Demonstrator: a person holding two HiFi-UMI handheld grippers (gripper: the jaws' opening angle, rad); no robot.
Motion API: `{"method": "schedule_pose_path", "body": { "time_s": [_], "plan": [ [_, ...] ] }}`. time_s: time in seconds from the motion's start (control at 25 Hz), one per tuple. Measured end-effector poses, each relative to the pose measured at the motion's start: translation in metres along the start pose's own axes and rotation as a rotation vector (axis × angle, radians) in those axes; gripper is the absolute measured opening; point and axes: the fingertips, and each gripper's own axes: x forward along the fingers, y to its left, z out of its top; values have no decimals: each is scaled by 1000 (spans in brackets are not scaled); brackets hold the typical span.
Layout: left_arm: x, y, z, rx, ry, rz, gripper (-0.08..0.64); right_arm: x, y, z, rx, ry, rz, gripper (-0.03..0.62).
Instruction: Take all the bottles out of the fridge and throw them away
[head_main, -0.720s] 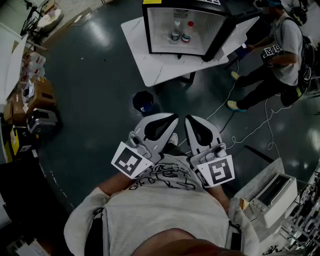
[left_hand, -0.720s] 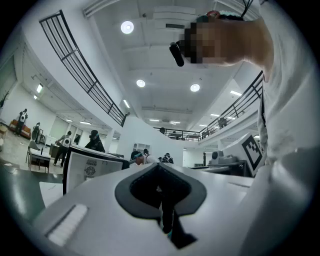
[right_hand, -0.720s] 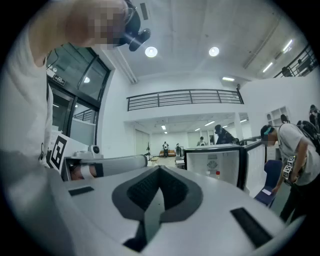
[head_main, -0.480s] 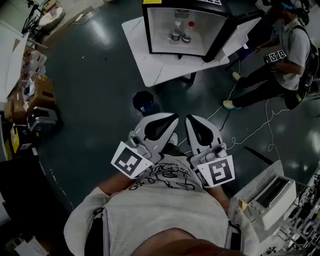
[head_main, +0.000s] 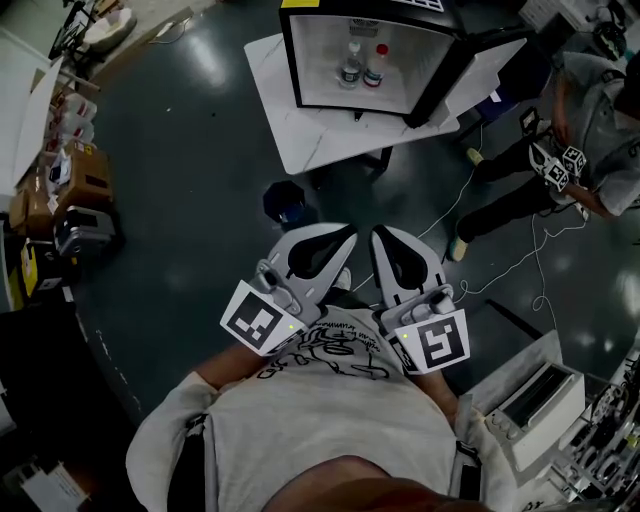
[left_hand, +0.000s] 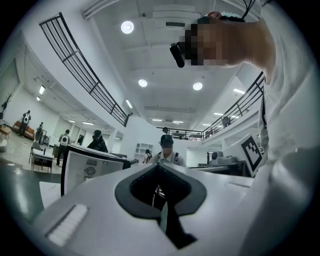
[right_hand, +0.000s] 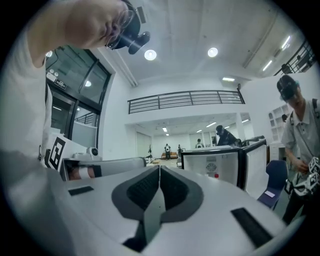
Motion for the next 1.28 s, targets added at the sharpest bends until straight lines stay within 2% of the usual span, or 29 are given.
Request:
{"method": "schedule_pose_path", "body": {
  "time_s": [0.16, 0.32, 0.52, 0.6, 0.72, 0.88, 1.08, 1.28],
  "plan": [
    [15, 1, -4, -10, 13, 12, 6, 0, -16, 0, 5, -3, 11, 9],
    [28, 2, -2, 23, -20, 23, 6, -2, -30, -1, 11, 0, 22, 10],
    [42, 3, -7, 19, -11, 47, 6, -3, -45, -5, 19, 6, 43, 9],
    [45, 1, -10, 3, 8, 56, 6, -4, -48, -6, 23, 10, 49, 9],
    [49, 2, -7, 22, -12, 62, 6, -3, -51, -6, 29, 12, 60, 9],
    [52, 5, -13, -4, 23, 73, 6, 1, -54, -5, 34, 12, 72, 9],
    [57, 11, -10, 16, -10, 72, 6, 4, -58, -4, 27, 10, 73, 9],
    [61, 26, -10, -1, 9, 65, 6, 21, -64, -3, 25, 14, 67, 9]
  ]
}}
